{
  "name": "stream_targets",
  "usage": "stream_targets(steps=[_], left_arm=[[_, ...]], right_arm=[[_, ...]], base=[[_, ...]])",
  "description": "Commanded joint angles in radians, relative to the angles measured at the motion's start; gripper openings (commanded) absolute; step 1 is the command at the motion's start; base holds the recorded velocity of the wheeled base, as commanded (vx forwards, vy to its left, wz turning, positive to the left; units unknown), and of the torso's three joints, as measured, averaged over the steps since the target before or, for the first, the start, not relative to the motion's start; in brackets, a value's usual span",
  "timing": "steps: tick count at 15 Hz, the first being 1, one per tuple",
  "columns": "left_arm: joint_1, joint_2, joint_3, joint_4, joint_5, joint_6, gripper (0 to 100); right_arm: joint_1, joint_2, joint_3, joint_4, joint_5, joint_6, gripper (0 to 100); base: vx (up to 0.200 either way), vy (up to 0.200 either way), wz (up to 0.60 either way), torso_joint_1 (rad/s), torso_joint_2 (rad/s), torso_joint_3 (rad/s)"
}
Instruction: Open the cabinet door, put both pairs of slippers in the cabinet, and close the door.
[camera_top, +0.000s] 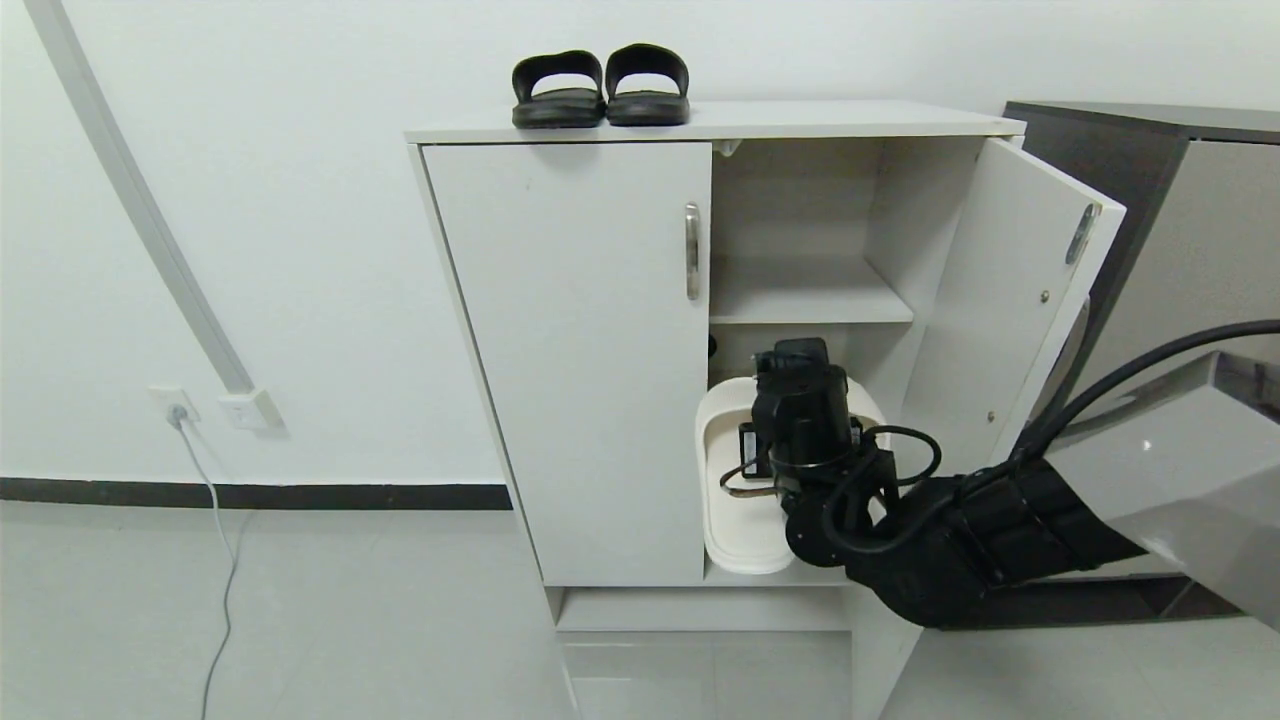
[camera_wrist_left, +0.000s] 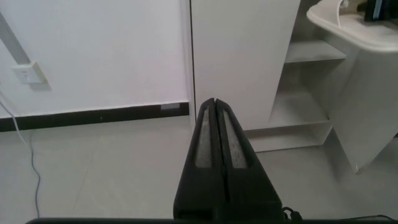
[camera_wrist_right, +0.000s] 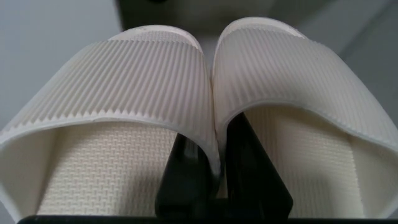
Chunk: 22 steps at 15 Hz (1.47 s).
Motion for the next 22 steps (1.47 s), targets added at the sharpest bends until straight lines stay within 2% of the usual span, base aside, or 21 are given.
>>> stream_targets(steps=[1,14,22], left_arm=[[0.0,0.003,0.001,0.0,0.0,0.0,0],[0.0,0.003,0.001,0.001,0.002,-0.005,0],[0.0,0.003,-0.001,0.001,0.002,-0.005,0]], right_arm=[[-0.016,0.023,-0.078,0.025,-0.019,0.003,0],[0.073,0.014,-0.104,0.039,-0.009,-0.026,0],[0.045,-0.044,0.051,0.041,-0.06,0.002,0]], base=[[0.0,0.0,0.0,0.0,0.0,0.0],[0.0,-0.015,0.0,0.001,0.0,0.0],[0.0,0.0,0.0,0.0,0.0,0.0]])
